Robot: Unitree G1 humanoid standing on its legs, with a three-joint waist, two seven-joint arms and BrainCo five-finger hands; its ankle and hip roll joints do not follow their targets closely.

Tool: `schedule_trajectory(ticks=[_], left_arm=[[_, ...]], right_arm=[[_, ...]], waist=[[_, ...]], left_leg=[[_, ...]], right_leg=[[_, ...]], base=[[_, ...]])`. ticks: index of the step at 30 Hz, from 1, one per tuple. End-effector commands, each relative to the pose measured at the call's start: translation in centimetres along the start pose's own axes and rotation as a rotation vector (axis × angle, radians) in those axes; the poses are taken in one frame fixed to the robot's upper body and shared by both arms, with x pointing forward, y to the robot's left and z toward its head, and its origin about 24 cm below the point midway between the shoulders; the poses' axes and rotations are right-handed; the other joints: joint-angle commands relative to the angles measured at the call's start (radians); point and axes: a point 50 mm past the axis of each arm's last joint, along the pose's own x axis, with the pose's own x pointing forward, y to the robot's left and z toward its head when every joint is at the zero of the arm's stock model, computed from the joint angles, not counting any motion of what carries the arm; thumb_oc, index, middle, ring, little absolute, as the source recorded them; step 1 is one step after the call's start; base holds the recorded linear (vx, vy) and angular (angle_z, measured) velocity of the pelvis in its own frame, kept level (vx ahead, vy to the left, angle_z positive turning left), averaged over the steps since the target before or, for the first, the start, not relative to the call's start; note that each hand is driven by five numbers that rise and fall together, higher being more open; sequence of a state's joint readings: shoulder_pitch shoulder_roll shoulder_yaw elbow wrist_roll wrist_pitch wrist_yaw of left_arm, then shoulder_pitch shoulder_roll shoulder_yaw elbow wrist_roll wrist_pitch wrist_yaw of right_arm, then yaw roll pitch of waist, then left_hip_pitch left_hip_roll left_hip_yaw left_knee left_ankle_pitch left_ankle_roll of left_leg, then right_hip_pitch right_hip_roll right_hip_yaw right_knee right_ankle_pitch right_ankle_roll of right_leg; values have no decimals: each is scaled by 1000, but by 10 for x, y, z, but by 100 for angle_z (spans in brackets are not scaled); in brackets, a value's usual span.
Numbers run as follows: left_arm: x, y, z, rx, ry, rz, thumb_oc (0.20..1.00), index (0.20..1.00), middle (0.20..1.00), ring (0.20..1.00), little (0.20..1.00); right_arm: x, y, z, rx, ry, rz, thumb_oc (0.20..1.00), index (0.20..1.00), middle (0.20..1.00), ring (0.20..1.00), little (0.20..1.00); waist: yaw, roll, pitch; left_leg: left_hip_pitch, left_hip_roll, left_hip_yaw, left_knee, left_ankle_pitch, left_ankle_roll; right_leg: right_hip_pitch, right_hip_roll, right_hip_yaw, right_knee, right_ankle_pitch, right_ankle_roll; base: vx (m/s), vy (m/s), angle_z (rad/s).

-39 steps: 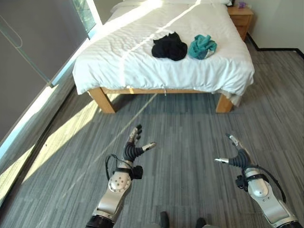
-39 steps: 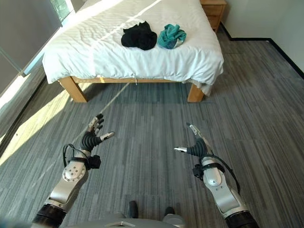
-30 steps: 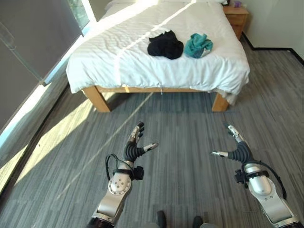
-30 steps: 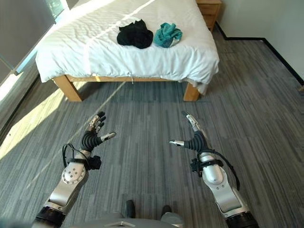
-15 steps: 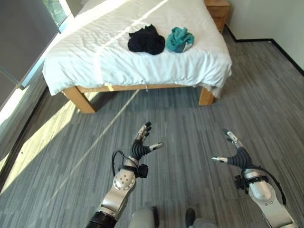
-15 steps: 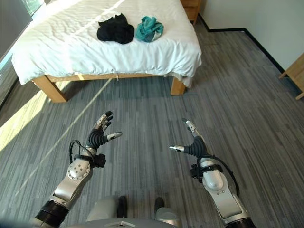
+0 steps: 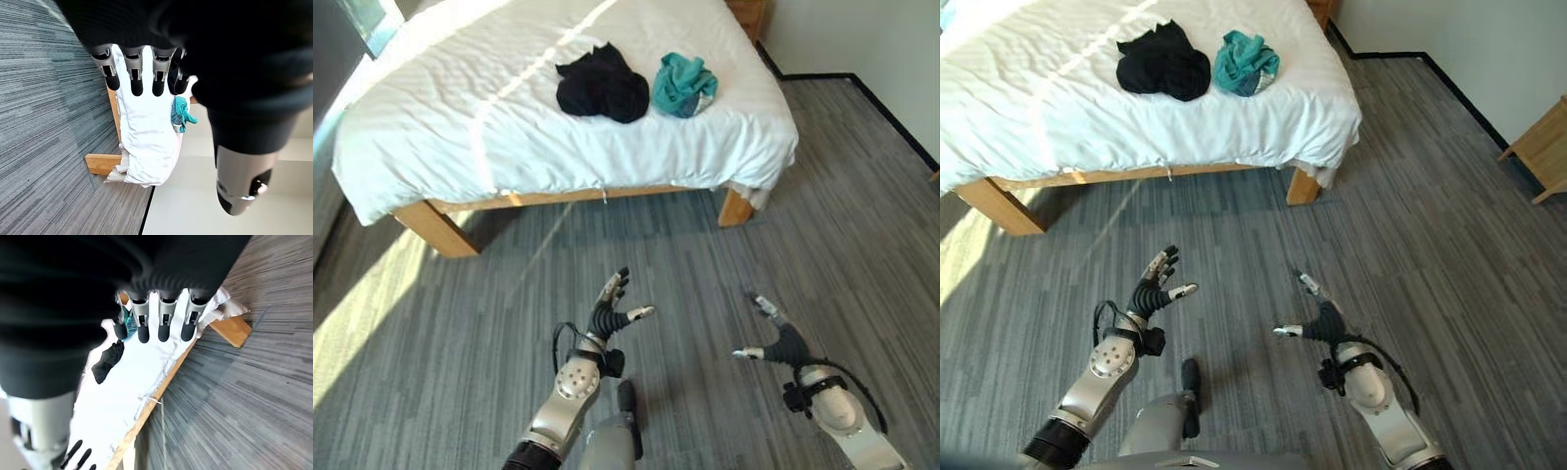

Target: Pick up bed clothes into laundry basket.

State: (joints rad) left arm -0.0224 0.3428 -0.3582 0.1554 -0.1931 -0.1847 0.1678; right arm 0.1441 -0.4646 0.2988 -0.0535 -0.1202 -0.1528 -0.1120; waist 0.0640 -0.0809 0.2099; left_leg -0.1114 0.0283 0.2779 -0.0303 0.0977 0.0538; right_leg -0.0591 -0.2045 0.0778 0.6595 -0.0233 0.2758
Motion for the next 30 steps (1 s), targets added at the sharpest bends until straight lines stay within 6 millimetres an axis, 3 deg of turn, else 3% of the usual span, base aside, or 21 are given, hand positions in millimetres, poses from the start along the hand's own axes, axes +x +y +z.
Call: schedule_trajectory(ticks=[1, 3, 4, 6, 7, 8, 10, 11, 13, 14, 16, 17, 19, 21, 23, 24, 25, 26, 27, 28, 30], left_arm=[[7, -3, 35, -20, -173, -52, 1000, 1000, 1000, 1000, 1000], [9, -5, 37, -20, -180, -69, 1000, 1000, 1000, 1000, 1000], [8, -7, 36, -30, -182, -81, 1000, 1000, 1000, 1000, 1000], [8, -8, 35, -38, -177, -81, 1000, 1000, 1000, 1000, 1000], [9, -5, 36, -45, -182, -66, 1000, 1000, 1000, 1000, 1000], [9, -5, 36, -45, -182, -67, 1000, 1000, 1000, 1000, 1000], [7, 4, 34, -26, -179, -39, 1000, 1000, 1000, 1000, 1000], [7, 4, 34, -27, -179, -39, 1000, 1000, 1000, 1000, 1000], [2, 3, 30, -39, -172, -45, 1000, 1000, 1000, 1000, 1000], [1, 2, 30, -41, -171, -49, 1000, 1000, 1000, 1000, 1000], [-1, -1, 29, -51, -173, -45, 1000, 1000, 1000, 1000, 1000], [-2, -4, 27, -69, -164, -47, 1000, 1000, 1000, 1000, 1000], [-1, -7, 26, -99, -153, -54, 1000, 1000, 1000, 1000, 1000], [-2, -3, 27, -108, -160, -42, 1000, 1000, 1000, 1000, 1000], [-5, 0, 23, -114, -141, -38, 1000, 1000, 1000, 1000, 1000], [-6, 0, 20, -123, -128, -31, 1000, 1000, 1000, 1000, 1000], [-9, -2, 13, -149, -94, -27, 1000, 1000, 1000, 1000, 1000], [-11, -3, 8, -163, -73, -25, 1000, 1000, 1000, 1000, 1000], [-12, -4, 8, -170, -73, -22, 1000, 1000, 1000, 1000, 1000], [-18, -8, -3, -195, -24, -24, 1000, 1000, 1000, 1000, 1000], [-20, -9, -9, -181, 13, -34, 1000, 1000, 1000, 1000, 1000]], right_arm=[[17, -26, 37, -56, -196, -81, 1000, 1000, 1000, 1000, 1000], [15, -31, 40, -65, -208, -101, 1000, 1000, 1000, 1000, 1000], [13, -36, 40, -75, -212, -124, 1000, 1000, 1000, 1000, 1000], [11, -39, 39, -83, -204, -144, 1000, 1000, 1000, 1000, 1000], [12, -45, 41, -93, -208, -189, 1000, 1000, 1000, 1000, 1000], [11, -45, 41, -93, -207, -189, 1000, 1000, 1000, 1000, 1000], [12, -62, 44, -224, -202, -283, 1000, 1000, 1000, 1000, 1000], [11, -62, 44, -227, -200, -284, 1000, 1000, 1000, 1000, 1000], [2, -98, 53, -453, -202, -465, 1000, 1000, 1000, 1000, 1000], [1, -99, 53, -457, -197, -467, 1000, 1000, 1000, 1000, 1000], [-1, -129, 67, -590, -230, -650, 1000, 1000, 1000, 1000, 1000], [-1, -139, 76, -622, -264, -724, 1000, 1000, 1000, 1000, 1000], [-2, -160, 91, -656, -300, -858, 1000, 1000, 1000, 1000, 1000], [5, -175, 104, -675, -344, -932, 1000, 1000, 1000, 1000, 1000], [11, -185, 114, -725, -359, -940, 1000, 1000, 1000, 1000, 1000], [15, -187, 116, -718, -367, -932, 1000, 1000, 1000, 1000, 1000], [22, -189, 115, -739, -348, -889, 1000, 1000, 1000, 1000, 1000], [29, -192, 113, -757, -330, -860, 1000, 1000, 1000, 1000, 1000], [31, -192, 113, -760, -333, -856, 1000, 1000, 1000, 1000, 1000], [39, -199, 102, -785, -252, -821, 1000, 1000, 1000, 1000, 1000], [41, -202, 91, -805, -192, -793, 1000, 1000, 1000, 1000, 1000]], waist=[[-35, 53, 32], [-69, 56, 41], [-101, 47, 32], [-130, 49, 29], [-147, 44, 23], [-149, 51, 22], [-171, 69, 21], [-172, 74, 21], [-190, 71, -10], [-189, 75, -6], [-202, 104, -14], [-198, 113, -14], [-173, 87, 10], [-140, 54, 21], [-109, 36, 23], [-90, 37, 23], [-61, 45, 14], [-37, 56, 8], [-38, 57, 7], [-2, 69, -4], [-6, 72, -5]], left_leg=[[100, 59, -32, -57, -36, -51], [155, 35, -51, -57, -82, -58], [199, 14, -81, -57, -126, -71], [238, 11, -114, -57, -163, -79], [288, 10, -133, -57, -206, -97], [290, 17, -136, -57, -213, -97], [383, 42, -143, -57, -279, -128], [385, 46, -144, -57, -282, -128], [472, 37, -178, -57, -340, -130], [477, 39, -180, -57, -341, -131], [479, 76, -194, 84, -282, -165], [432, 93, -192, 208, -216, -185], [260, 92, -219, 536, -73, -221], [145, 77, -206, 701, -72, -207], [88, 109, -156, 669, -91, -192], [75, 124, -135, 593, -101, -187], [46, 133, -137, 402, -131, -165], [46, 125, -148, 270, -120, -163], [74, 119, -141, 227, -106, -164], [73, 135, -160, 101, -59, -182], [100, 141, -155, 52, -46, -180]], right_leg=[[19, 77, -145, -93, 129, -14], [-64, 63, -182, -202, 72, -46], [-87, 62, -203, -376, 24, -80], [-75, 71, -209, -516, 38, -85], [-139, 40, -215, -649, 90, -67], [-126, 47, -222, -667, 95, -65], [-229, -20, -296, -724, 159, -36], [-227, -17, -300, -724, 157, -34], [-189, -24, -290, -725, 198, -48], [-182, -23, -294, -726, 197, -48], [-134, -5, -289, -723, 201, -72], [-91, 12, -294, -726, 186, -91], [-6, 19, -298, -734, 153, -147], [57, 15, -297, -744, 113, -172], [98, 11, -292, -747, 80, -172], [115, 15, -285, -747, 67, -165], [139, 30, -277, -747, 44, -146], [153, 37, -268, -747, 26, -133], [158, 33, -265, -747, 20, -132], [198, 41, -278, -747, -14, -125], [210, 50, -283, -747, -22, -130]], base=[[538, 149, 51], [618, 5, 62], [755, -156, 63], [617, -168, 80], [420, -126, 100], [607, -211, 112], [567, -197, 68], [556, -193, 29], [568, -180, 29], [541, -181, 50], [346, -144, 50], [288, -207, 14], [269, -283, -15], [315, -244, -15], [341, -77, -13], [466, 94, -32], [490, 153, -29], [393, 124, -36], [337, 61, -15], [207, -4, -16], [202, -5, -19]])
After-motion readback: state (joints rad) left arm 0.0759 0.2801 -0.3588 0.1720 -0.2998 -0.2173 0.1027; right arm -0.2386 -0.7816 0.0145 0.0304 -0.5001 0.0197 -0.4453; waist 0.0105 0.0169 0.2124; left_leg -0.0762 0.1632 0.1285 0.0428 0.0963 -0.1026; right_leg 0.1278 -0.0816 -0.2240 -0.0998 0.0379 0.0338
